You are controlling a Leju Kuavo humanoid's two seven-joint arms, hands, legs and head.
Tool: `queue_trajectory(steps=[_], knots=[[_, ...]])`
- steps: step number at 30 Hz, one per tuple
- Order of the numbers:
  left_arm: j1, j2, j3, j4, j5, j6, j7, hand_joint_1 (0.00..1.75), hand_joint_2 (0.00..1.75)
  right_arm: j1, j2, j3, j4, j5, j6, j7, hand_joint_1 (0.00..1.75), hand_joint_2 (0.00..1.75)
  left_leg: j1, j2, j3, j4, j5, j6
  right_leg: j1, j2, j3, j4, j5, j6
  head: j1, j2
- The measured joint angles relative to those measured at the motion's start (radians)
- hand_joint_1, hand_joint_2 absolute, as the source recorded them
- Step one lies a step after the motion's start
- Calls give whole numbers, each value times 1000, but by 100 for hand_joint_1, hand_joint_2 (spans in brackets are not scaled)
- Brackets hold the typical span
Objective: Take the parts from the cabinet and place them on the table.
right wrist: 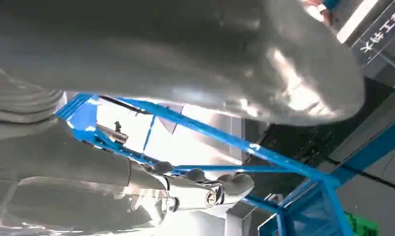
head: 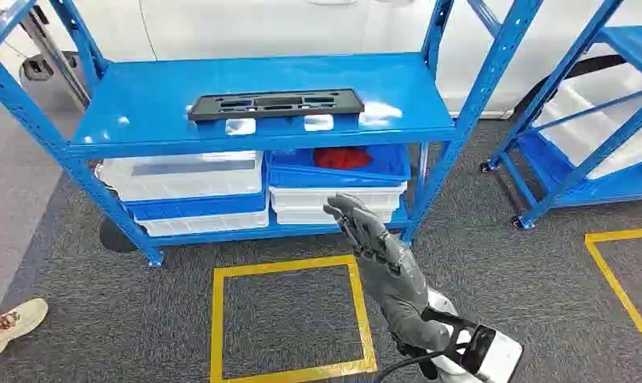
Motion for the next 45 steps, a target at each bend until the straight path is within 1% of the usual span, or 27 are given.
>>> queue_trajectory(steps=[2, 4, 5, 7, 8, 9, 10, 12, 14, 16, 17, 18, 19, 20, 21, 23, 24, 25, 28, 30, 33, 34, 36, 39, 40, 43, 45], knots=[[0, 1, 0, 1, 0, 0, 0, 0, 0, 0, 0, 0, 0, -5, 0, 0, 0, 0, -5, 1, -3, 0, 0, 8, 1, 0, -78, 164, -78, 2, 0, 0], [1, 2, -1, 1, 0, 1, 2, 0, 0, 4, -2, 0, 1, -12, -3, 0, 0, 0, -13, 1, -4, 0, 0, 11, 1, 0, -120, 245, -92, -1, 0, 0], [1, 2, -2, 1, 0, 1, 3, 0, 0, 4, -4, 0, 1, -15, -3, -1, 0, 0, -17, 0, -3, 0, -1, 12, 4, 0, -108, 215, -62, -6, 0, 0], [1, 2, -5, 1, 0, 1, 3, 0, 0, 4, -6, 0, 1, -17, -5, -1, 0, 0, -23, -2, 2, 0, -1, 12, 13, 0, -37, 70, 20, -24, 0, 0], [0, 1, -6, 1, 0, 0, 3, 0, 0, 3, -6, 0, 1, -19, -7, -1, 0, 0, -24, -2, 5, 0, -2, 12, 22, 0, 12, -30, 58, -43, 0, 0], [-1, -3, -6, 1, 0, -1, 3, 0, 0, 3, -6, 1, 1, -19, -9, -1, 0, 0, -32, -1, 1, 2, -5, 7, 26, -4, 23, -58, 40, -50, 0, 0], [-1, 0, -7, 1, 0, -2, 3, 0, 0, 3, -6, 1, 0, -20, -12, -2, 0, 0, -27, -1, -1, 1, -4, 3, 27, -5, 20, -62, 47, -43, 0, 0], [-2, 0, -10, 1, 0, -5, 3, 0, 0, 6, -8, 1, 1, -20, -19, -2, 0, 0, -24, 2, 0, -4, -2, -7, 31, -1, 19, -65, 47, -47, 0, 0], [-3, 5, -15, 2, 0, -5, 3, 0, 0, 7, -8, 2, 0, -20, -20, -1, 0, 0, -25, 2, 2, 5, -12, -16, 16, -4, 35, -89, 57, -51, 0, 0], [-4, 4, -18, 2, 0, -5, 3, 0, 0, 7, -8, 2, 0, -20, -20, -2, 0, 0, -22, 2, -46, 109, -74, -27, 13, -5, 40, -92, 55, -59, 0, 0], [-4, 4, -19, 2, 0, -6, 3, 0, 0, 8, -9, 2, 1, -20, -20, -2, 0, 0, -17, 2, -90, 196, -112, -32, 13, -6, 41, -92, 54, -60, 0, 0], [-3, 4, -19, 2, 0, -6, 5, 0, 0, 8, -9, 2, 1, -20, -20, -1, 0, 0, -12, 2, -128, 269, -136, -38, 13, -6, 40, -92, 52, -61, 0, 0], [-1, 4, -20, 2, 0, -6, 6, 0, 0, 8, -9, 2, 1, -20, -20, -1, 0, 0, -8, 2, -148, 300, -131, -43, 13, -5, 42, -92, 51, -60, 0, 0], [-1, 5, -22, 2, 0, -6, 7, 0, 0, 9, -10, 2, 2, -20, -20, -1, 0, 0, -5, 2, -143, 283, -110, -46, 11, -4, 45, -91, 49, -57, 0, 0], [-1, 5, -23, 2, 0, -4, 8, 0, 0, 9, -10, 2, 3, -21, -21, -1, 0, 0, -1, 2, -114, 218, -64, -49, 9, -2, 50, -90, 45, -54, 0, 0], [-2, 6, -23, 2, 0, -4, 8, 0, 0, 9, -12, 1, 3, -22, -21, -2, 0, 0, 4, 4, -30, 41, 27, -52, 5, -2, 61, -84, 34, -43, 0, 0], [-2, 6, -24, 2, 0, -4, 8, 0, 0, 9, -13, 1, 3, -23, -23, -2, 0, 0, -1, 3, -10, 6, 8, -50, 11, -1, 60, -79, 27, -33, 0, 0], [-5, 6, -24, 2, 0, -5, 8, 0, 0, 9, -14, 1, 3, -22, -25, -1, 0, 0, -3, 0, -9, -2, 8, -32, 11, -1, 57, -75, 25, -28, 0, 0], [-3, 6, -29, 2, 0, -4, 10, 0, 0, 13, -16, 1, 3, -23, -39, -2, 0, 0, -7, 0, -11, -2, 6, -14, 9, -1, 61, -83, 25, -12, 0, 0], [-5, 5, -34, 2, 0, -3, 11, 0, 0, 15, -18, 0, -2, -23, -40, -3, 0, 0, -1, 1, 2, -12, 6, -1, 6, -1, 53, -47, 1, -1, 0, 0], [-12, 6, -43, 2, 0, -3, 14, 0, 0, 26, -22, 0, -3, -22, -41, -3, 0, 0, -5, 2, 6, -12, -1, 11, 5, -1, -77, 182, -91, 4, 0, 0], [-11, 6, -44, 2, 0, -3, 15, 0, 0, 31, -23, 0, -3, -19, -40, -3, 0, 0, -7, 1, 8, -12, -4, 13, 6, -1, -111, 231, -96, 4, 0, 0], [-10, 6, -47, 2, 0, -3, 17, 0, 0, 33, -25, 0, -3, -19, -39, -3, 0, 0, -9, -1, 19, -12, -11, 12, 6, -1, -113, 192, -36, -2, 0, 0], [-11, 5, -48, 2, 0, -4, 17, 0, 0, 32, -25, 0, -3, -19, -39, -3, 0, 0, -13, -4, 42, -13, -27, 7, 18, -1, -14, -53, 98, -30, 0, 0], [-13, 0, -48, 2, 0, -4, 17, 0, 0, 32, -25, 0, -3, -19, -39, -3, 0, 0, -18, -3, 42, -12, -31, 0, 23, -2, -2, -63, 80, -35, 0, 0], [-15, 1, -48, 2, 0, -4, 17, 0, 0, 32, -26, -1, -6, -20, -38, -3, 0, 0, -11, -1, 47, -22, -37, -18, 28, 2, -2, -74, 74, -42, 0, 0], [-19, 5, -48, 2, 0, -3, 17, 0, 0, 32, -27, -2, -8, -21, -38, -3, 0, 0, -12, 1, 54, -13, -47, -27, 16, 0, 20, -97, 79, -48, 0, 0]])
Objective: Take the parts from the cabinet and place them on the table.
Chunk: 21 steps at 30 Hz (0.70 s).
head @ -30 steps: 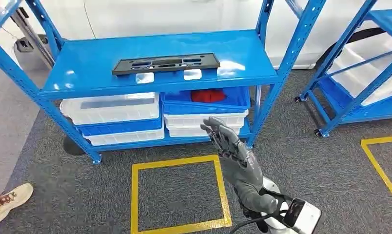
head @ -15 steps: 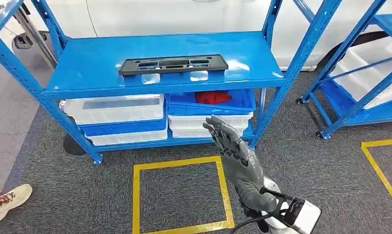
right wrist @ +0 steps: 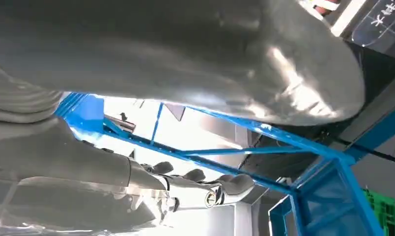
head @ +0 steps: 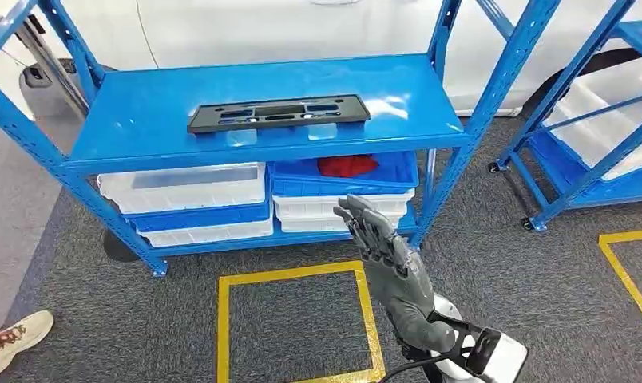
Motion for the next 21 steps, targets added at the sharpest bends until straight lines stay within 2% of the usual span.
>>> queue_trajectory(steps=[1, 2, 3, 4, 5, 6, 7, 9, 10, 11, 13, 15, 16, 18, 19, 20, 21], knots=[[-1, 0, 0, 0, 0, 0, 0, 0, 0, -2, 0, -1, 0, -2, 0, -2, 0, 0, -1, 0, -18, 39, -20, -6, -2, -1, 9, -5, -3, -5, 0, 0], [-1, 0, -1, 0, 0, -1, 0, 0, 0, -2, -1, -1, 0, -2, 0, -1, 0, 0, 2, 1, -59, 114, -55, -11, -2, -4, 14, -6, -9, -11, 0, 0], [0, 0, -1, 0, 0, -2, 0, 0, 0, 0, -2, -1, 0, -2, 0, -1, 0, 0, 4, 1, -104, 194, -87, -15, -1, -4, 17, -5, -13, -13, 0, 0], [2, 0, -1, 0, 0, -2, 0, 0, 0, 3, -3, -1, 0, -2, 0, -1, 0, 0, 5, 1, -147, 264, -104, -19, 0, -3, 21, -5, -17, -14, 0, 0], [5, 0, -1, 0, 0, -2, 0, 0, 0, 5, -5, -1, 1, -2, 0, -1, 0, 0, 6, 1, -173, 295, -98, -21, 0, -2, 25, -5, -22, -15, 0, 0], [5, 0, -2, 0, 0, -2, 0, 0, 0, 8, -6, -1, 1, -3, 0, 0, 0, 0, 7, 1, -174, 279, -70, -22, -1, 0, 31, -4, -26, -13, 0, 0], [5, 0, -2, 0, 0, -3, 0, 0, 0, 12, -7, -1, 0, -3, 0, 0, 0, 0, 8, 1, -154, 216, -18, -22, -1, 1, 40, -3, -33, -12, 0, 0], [5, 3, -2, 0, 0, -3, 0, 0, 0, 14, -8, -1, 0, -5, 0, 0, 0, 0, 8, 1, -84, 39, 88, -14, -1, 2, 58, -1, -49, -5, 0, 0], [4, 4, -2, 1, 0, -3, 0, 0, 0, 14, -9, -1, 0, -6, 0, 0, 0, 0, 1, 1, -71, 16, 75, -8, 6, 2, 61, 3, -55, 2, 0, 0], [2, 4, -3, 1, 0, -3, 0, 0, 0, 14, -10, -1, 0, -6, 0, 0, 0, 0, 1, 1, -64, -1, 69, 3, 6, 3, 56, 7, -58, 8, 0, 0], [3, 4, -4, 1, 0, -3, 1, 0, 0, 15, -12, -1, 0, -7, 0, 1, 0, 0, -1, 0, -69, 4, 65, 13, 4, 1, 57, 1, -60, 16, 0, 0], [4, 2, -6, 1, 0, -3, 0, 0, 0, 15, -13, -2, -3, -7, -2, 1, 0, 0, 8, 0, -56, -11, 66, 25, 4, 1, 64, 7, -72, 29, 0, 0], [3, 2, -7, 1, 0, -2, 0, 0, 0, 14, -14, -2, -4, -8, -2, 0, 0, 0, 8, 1, -49, -13, 63, 30, 2, 0, 50, 43, -89, 34, 0, 0], [1, 2, -9, 1, 0, -2, 0, 0, 0, 18, -16, -4, -5, -8, -4, 0, 0, 0, 7, 2, -44, -13, 56, 39, -3, 1, -40, 202, -155, 40, 0, 0], [1, 3, -10, 1, 0, -2, 0, 0, 0, 21, -18, -5, -5, -8, -5, 0, 0, 0, 7, 1, -41, -12, 52, 41, -5, 1, -89, 279, -177, 43, 0, 0], [2, 3, -11, 1, 0, -1, 1, 0, 0, 22, -19, -5, -5, -8, -5, 0, 0, 0, 7, 0, -37, -12, 48, 40, -7, 0, -121, 320, -175, 44, 0, 0], [3, 3, -13, 1, 0, -1, 1, 0, 0, 23, -21, -5, -5, -7, -5, 0, 0, 0, 7, -1, -30, -12, 43, 39, -9, 0, -130, 312, -147, 45, 0, 0]])
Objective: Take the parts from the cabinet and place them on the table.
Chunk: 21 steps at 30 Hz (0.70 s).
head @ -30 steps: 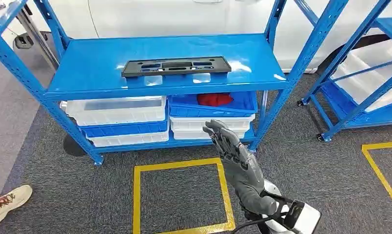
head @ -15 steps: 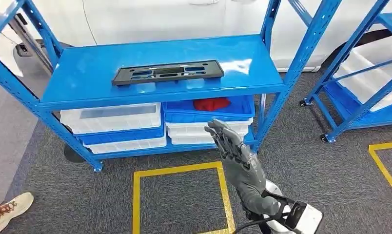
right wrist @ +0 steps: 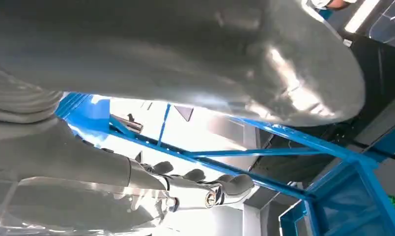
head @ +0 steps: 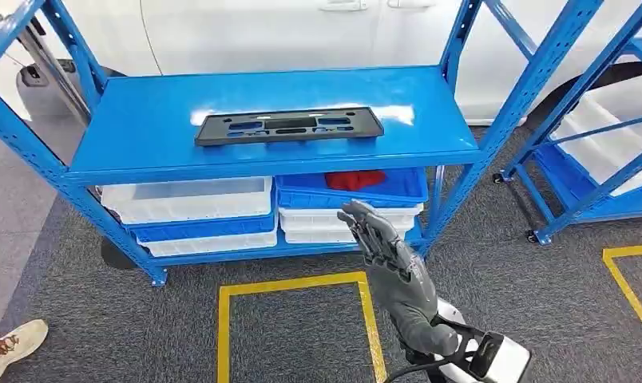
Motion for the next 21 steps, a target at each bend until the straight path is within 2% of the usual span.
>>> queue_trajectory(steps=[1, 3, 4, 5, 8, 9, 10, 11, 13, 14, 15, 16, 18, 19, 20, 21], knots=[[0, 0, -1, 0, 0, 0, 0, 0, 0, 0, -1, 0, 0, 1, 0, 0, 0, 0, 0, -2, 9, 0, -6, -2, -1, 0, 15, -53, 50, -1, 0, 0], [-1, -2, -4, 0, 0, 0, 1, 0, 0, -1, -2, 0, 0, 5, -3, 0, 0, 0, 0, -4, 30, 1, -21, -9, -1, 0, 79, -220, 158, -9, 0, 0], [-1, -2, -5, 0, 0, 2, 1, 0, 0, -3, -2, 0, 1, 6, -5, 0, 0, 0, -2, -4, 33, 1, -28, -14, 1, 0, 100, -271, 165, -14, 0, 0], [-4, -2, -6, 0, 0, 3, 3, 0, 0, -6, -2, 0, 5, 11, -9, 1, 0, 0, -7, -5, 31, 7, -36, -23, 7, -1, 110, -295, 153, -16, 0, 0], [-6, -2, -10, 0, 0, 10, 5, 0, 0, -7, -2, -2, 15, 13, -9, 2, 0, 0, -6, 0, 38, -4, -41, -38, 8, 3, 107, -289, 145, -31, 0, 0], [-8, -2, -10, 0, 0, 10, 6, 0, 0, -7, -2, -2, 18, 13, -8, 2, 0, 0, -4, 1, 43, 0, -50, -44, 0, 2, 117, -300, 147, -38, 0, 0], [-10, -2, -11, 0, 0, 11, 6, 0, 0, -9, -2, -2, 20, 12, -7, 1, 0, 0, -2, 1, 35, 28, -62, -48, 1, 0, 125, -304, 143, -43, 0, 0], [-11, -2, -11, 0, 0, 11, 6, 0, 0, -12, -2, -2, 24, 11, -6, 2, 0, 0, -2, 1, 4, 87, -91, -51, 1, -3, 128, -304, 139, -49, 0, 0], [-10, -2, -12, 0, 0, 10, 7, 0, 0, -12, -2, -3, 30, 8, -1, 2, 0, 0, -1, 1, -91, 253, -151, -56, 5, -4, 133, -304, 133, -55, 0, 0], [-7, -2, -12, 0, 0, 10, 9, 0, 0, -12, -2, -3, 39, 3, 5, 2, 0, 0, 0, 1, -129, 308, -158, -59, 6, -3, 136, -303, 129, -56, 0, 0], [-6, -2, -12, 0, 0, 10, 9, 0, 0, -12, -2, -3, 45, -1, 8, 2, 0, 0, 0, 1, -143, 313, -138, -59, 6, -2, 141, -303, 125, -56, 0, 0], [-6, -2, -12, 0, 0, 11, 9, 0, 0, -12, -3, -3, 49, -5, 9, 2, 0, 0, 0, 1, -136, 277, -102, -57, 7, 0, 147, -302, 120, -55, 0, 0], [-7, -2, -12, 0, 0, 11, 9, 0, 0, -12, -3, -3, 56, -12, 11, 2, 0, 0, -1, 1, -74, 112, 8, -50, 7, 1, 166, -299, 107, -50, 0, 0], [-6, 0, -12, 0, 0, 11, 9, 0, 0, -12, -3, -3, 58, -13, 13, 2, 0, 0, -1, 2, -52, 42, 39, -43, 7, 0, 168, -299, 101, -46, 0, 0], [-7, 1, -12, 0, 0, 11, 9, 0, 0, -13, -3, -3, 64, -16, 16, 2, 0, 0, -8, 1, -37, 17, 22, -38, 15, 2, 168, -292, 96, -39, 0, 0], [-7, 1, -12, 0, 0, 11, 9, 0, 0, -12, -3, -3, 69, -20, 22, 2, 0, 0, -8, 0, -41, 24, 21, -32, 13, 1, 166, -296, 97, -34, 0, 0]])
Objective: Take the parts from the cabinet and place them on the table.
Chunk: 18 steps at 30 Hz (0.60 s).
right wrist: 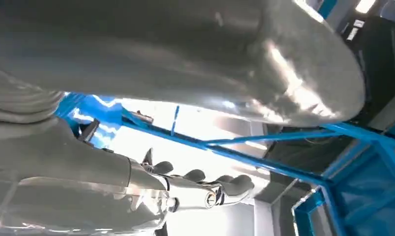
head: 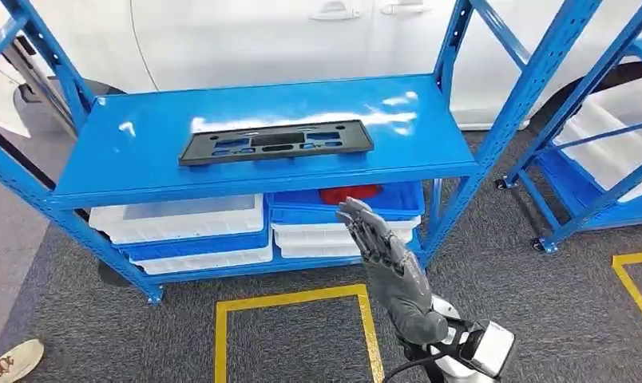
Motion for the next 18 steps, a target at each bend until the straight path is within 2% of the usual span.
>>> queue_trajectory(steps=[2, 3, 4, 5, 7, 8, 9, 10, 12, 13, 14, 15, 17, 18], knots=[[5, 0, 0, 0, 0, 0, -3, 0, 0, 0, 0, 1, 7, -2, 6, 0, 0, 0, -3, -1, -2, -3, -1, 10, -3, 0, 2, -5, 0, 10, 0, 0], [6, 0, 0, 0, 0, -1, -4, 0, 0, -1, 0, 2, 10, -2, 6, 0, 0, 0, 7, -2, 7, -15, 3, 18, 3, -1, 3, -4, -5, 17, 0, 0], [6, -1, 0, 0, 0, -3, -7, 0, 0, -1, 0, 3, 13, -2, 5, 0, 0, 0, 7, -2, 13, -22, 4, 21, -2, -1, 3, 11, -14, 22, 0, 0], [7, -1, 0, 0, 0, -3, -7, 0, 0, -5, 0, 3, 15, -2, 5, -1, 0, 0, 8, 0, 17, -23, 2, 27, -3, -1, -23, 60, -43, 25, 0, 0], [6, 0, 0, 0, 1, -3, -9, 0, 0, -6, 0, 3, 26, 2, 3, 0, 0, 0, 7, 0, 20, -23, -2, 33, -7, -1, -111, 217, -104, 31, 0, 0], [7, 0, 0, 0, 1, -3, -10, 0, 0, -6, 0, 3, 32, 5, 3, 0, 0, 0, 6, 0, 21, -22, -6, 35, -8, -1, -151, 281, -122, 33, 0, 0], [9, 1, 0, 0, 1, -3, -10, 0, 0, -6, 0, 5, 40, 8, 2, 0, 0, 0, 6, -1, 24, -22, -9, 35, -10, -1, -178, 312, -115, 35, 0, 0], [11, 1, 0, 0, 1, -3, -10, 0, 0, -6, 0, 5, 45, 10, 2, 0, 0, 0, 6, -2, 28, -22, -11, 34, -12, -1, -178, 298, -93, 36, 0, 0], [12, 1, 0, 0, 1, -3, -11, 0, 0, -7, -1, 6, 51, 15, -3, 0, 0, 0, 7, -4, 45, -21, -22, 30, -14, -2, -114, 139, 21, 31, 0, 0], [12, 1, 0, 0, 1, -3, -11, 0, 0, -8, -1, 6, 53, 15, -6, 0, 0, 0, 6, -5, 52, -21, -27, 26, -14, -2, -79, 57, 64, 26, 0, 0], [11, 1, 0, 0, 1, -3, -11, 0, 0, -10, -1, 7, 56, 15, -11, 0, 0, 0, 4, -5, 53, -21, -31, 22, -12, -2, -66, 21, 60, 22, 0, 0], [10, 1, 0, 0, 1, -3, -12, 0, 0, -15, -1, 8, 61, 15, -16, -1, 0, 0, -2, -5, 52, -15, -40, 12, -7, -2, -58, 5, 50, 18, 0, 0], [10, 1, 0, 0, 1, -4, -13, 0, 0, -15, 0, 8, 71, 13, -16, 0, 0, 0, 1, -4, 53, -23, -44, 1, -4, 1, -58, 7, 44, 7, 0, 0], [9, 1, 0, 0, 1, -4, -14, 0, 0, -16, 0, 8, 74, 13, -16, 0, 0, 0, -2, -3, 59, -23, -48, -5, -8, 3, -54, 1, 44, 3, 0, 0]])
